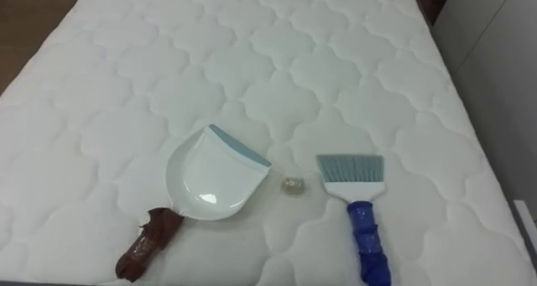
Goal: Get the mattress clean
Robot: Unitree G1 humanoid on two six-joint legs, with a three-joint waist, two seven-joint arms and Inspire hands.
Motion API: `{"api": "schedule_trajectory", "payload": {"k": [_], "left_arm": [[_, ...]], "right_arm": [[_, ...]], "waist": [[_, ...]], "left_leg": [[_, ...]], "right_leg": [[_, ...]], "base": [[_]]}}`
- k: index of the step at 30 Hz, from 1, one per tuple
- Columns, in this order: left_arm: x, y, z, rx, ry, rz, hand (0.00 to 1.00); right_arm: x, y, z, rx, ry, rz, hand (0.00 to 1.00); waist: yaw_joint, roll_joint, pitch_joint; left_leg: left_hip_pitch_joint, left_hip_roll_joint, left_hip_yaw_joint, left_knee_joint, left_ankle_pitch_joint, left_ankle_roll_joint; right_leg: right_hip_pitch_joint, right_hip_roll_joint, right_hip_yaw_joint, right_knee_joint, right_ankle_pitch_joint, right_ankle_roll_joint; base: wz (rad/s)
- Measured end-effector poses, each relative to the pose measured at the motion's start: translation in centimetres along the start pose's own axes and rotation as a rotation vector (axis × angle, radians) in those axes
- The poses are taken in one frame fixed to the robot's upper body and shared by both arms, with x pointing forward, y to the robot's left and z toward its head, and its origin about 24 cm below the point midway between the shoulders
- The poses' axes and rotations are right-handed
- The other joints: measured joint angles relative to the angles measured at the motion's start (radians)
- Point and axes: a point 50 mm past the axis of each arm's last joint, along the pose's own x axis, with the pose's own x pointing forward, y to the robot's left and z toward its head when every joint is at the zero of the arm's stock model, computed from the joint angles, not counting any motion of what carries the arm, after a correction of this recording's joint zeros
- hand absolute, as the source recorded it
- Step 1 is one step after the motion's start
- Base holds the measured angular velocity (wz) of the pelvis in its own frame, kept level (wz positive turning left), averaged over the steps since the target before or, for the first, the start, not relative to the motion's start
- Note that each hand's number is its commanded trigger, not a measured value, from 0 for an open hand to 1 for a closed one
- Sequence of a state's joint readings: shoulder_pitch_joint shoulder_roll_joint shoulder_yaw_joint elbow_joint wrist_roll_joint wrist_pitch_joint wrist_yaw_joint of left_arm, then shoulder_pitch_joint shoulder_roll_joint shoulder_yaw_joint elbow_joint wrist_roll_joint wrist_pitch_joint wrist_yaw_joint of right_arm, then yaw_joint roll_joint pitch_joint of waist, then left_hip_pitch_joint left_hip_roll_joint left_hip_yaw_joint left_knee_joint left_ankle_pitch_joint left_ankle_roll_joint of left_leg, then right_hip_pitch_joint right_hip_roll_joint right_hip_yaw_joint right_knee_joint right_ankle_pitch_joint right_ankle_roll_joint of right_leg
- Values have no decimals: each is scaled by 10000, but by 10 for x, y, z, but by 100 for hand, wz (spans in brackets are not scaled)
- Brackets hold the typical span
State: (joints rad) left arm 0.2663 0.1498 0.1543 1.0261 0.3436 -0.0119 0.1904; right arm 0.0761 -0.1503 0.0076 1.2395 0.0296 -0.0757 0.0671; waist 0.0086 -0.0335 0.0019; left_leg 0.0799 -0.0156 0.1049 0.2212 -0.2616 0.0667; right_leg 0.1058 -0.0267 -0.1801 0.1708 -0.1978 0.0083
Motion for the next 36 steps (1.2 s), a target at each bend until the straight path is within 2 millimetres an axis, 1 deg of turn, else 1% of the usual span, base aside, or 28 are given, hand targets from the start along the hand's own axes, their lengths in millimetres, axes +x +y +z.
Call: {"api": "schedule_trajectory", "payload": {"k": [4,7,8,15,18,20,21,23,24,26,29,31,32,36], "left_arm": [[0,2,1,-30,-148,342,0],[0,4,4,-89,-277,745,0],[1,5,8,-218,-403,963,0],[0,10,15,-936,-835,2092,0],[0,16,30,-1331,-1419,2597,0],[-1,22,45,-1584,-2147,2986,0],[-2,23,48,-1654,-2332,3085,0],[-4,27,65,-1846,-3090,3377,0],[-5,28,69,-1871,-3286,3429,0],[-9,29,86,-1930,-4149,3579,0],[-12,28,103,-1939,-4947,3578,0],[-14,27,109,-1935,-5284,3563,0],[-16,27,113,-1925,-5477,3559,0],[-18,26,118,-1646,-5830,3457,0]], "right_arm": [[0,-1,-1,-14,19,-77,0],[0,-2,-2,-33,58,-255,0],[-1,-2,-3,-5,103,-298,0],[-1,-3,-3,-70,94,-332,0],[-1,-3,-2,-143,68,-342,0],[-1,-3,-3,-165,61,-361,0],[-1,-3,-3,-186,39,-370,0],[-1,-3,-2,-182,-8,-403,0],[-1,-3,-2,-169,-31,-400,0],[-1,-2,-2,-197,-103,-379,0],[-1,-1,-1,-320,-192,-334,0],[-1,-1,-1,-362,-202,-316,0],[-1,-1,0,-374,-211,-308,0],[-1,0,0,-431,-219,-269,0]], "waist": [[6,-28,5],[-8,-17,2],[-16,-17,3],[9,30,0],[6,24,-2],[-5,21,-1],[-11,19,1],[-20,26,5],[-29,7,1],[-33,-19,26],[-35,-55,46],[-40,-52,51],[-38,-77,40],[-32,-92,20]], "left_leg": [[-10,2,0,-2,0,0],[22,1,-72,4,-1,-1],[21,-1,-101,-5,-2,-2],[31,-12,-145,-6,4,-9],[44,-35,-248,12,16,-16],[40,-37,-263,62,23,-18],[36,-37,-263,78,23,-18],[17,-39,-272,76,23,-18],[23,-40,-272,73,23,-18],[27,-40,-272,74,25,-20],[20,-39,-269,70,26,-21],[27,-38,-268,17,25,-22],[27,-38,-268,-1,25,-23],[38,-38,-259,17,27,-23]], "right_leg": [[17,2,-4,-1,0,0],[101,3,-93,-14,0,0],[105,1,-121,-13,0,0],[101,5,-135,-33,1,0],[67,-2,-160,-37,1,0],[118,-7,-150,-35,1,0],[128,-8,-150,-34,1,0],[158,-8,-164,-48,1,1],[159,-8,-154,-48,1,1],[159,-8,-129,-44,1,1],[154,-1,-135,-43,1,1],[137,5,-133,-44,1,1],[119,7,-133,-44,1,1],[96,5,-123,-47,1,1]], "base": [[0],[7],[8],[1],[7],[0],[0],[0],[0],[0],[0],[0],[0],[0]]}}
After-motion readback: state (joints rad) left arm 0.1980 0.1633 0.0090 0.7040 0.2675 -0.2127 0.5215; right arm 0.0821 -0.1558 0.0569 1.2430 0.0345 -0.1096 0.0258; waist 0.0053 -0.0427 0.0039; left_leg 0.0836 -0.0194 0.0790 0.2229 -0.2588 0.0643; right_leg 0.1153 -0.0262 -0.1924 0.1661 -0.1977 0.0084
